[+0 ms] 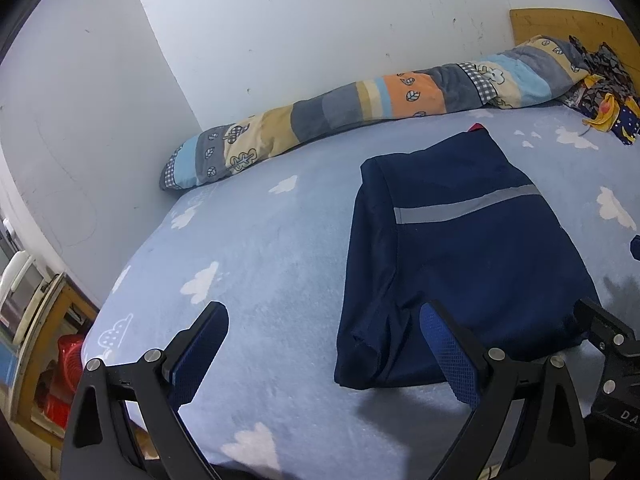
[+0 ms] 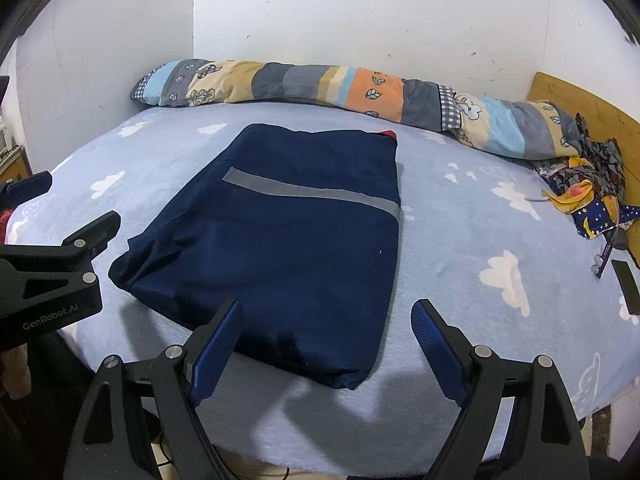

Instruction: Fold large clothes

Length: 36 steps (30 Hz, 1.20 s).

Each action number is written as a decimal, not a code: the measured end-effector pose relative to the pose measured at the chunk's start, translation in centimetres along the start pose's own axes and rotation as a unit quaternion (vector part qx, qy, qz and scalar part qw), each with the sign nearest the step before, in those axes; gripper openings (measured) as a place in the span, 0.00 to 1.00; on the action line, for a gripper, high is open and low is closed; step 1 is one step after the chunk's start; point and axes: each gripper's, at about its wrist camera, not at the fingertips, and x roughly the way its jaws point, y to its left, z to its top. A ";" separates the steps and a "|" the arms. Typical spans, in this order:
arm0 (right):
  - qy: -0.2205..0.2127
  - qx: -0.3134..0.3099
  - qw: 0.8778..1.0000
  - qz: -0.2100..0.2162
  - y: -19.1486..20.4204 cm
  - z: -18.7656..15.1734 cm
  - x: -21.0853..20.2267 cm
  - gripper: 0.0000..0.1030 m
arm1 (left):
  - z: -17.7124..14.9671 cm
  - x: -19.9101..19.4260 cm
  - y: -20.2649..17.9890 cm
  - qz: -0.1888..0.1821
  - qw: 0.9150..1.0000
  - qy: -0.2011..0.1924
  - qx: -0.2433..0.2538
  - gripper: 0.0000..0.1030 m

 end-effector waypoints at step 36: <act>0.001 -0.005 1.000 -0.005 0.0 -0.3 0.3 0.86 | -0.2 0.1 -0.1 0.002 1.000 0.000 0.005 0.95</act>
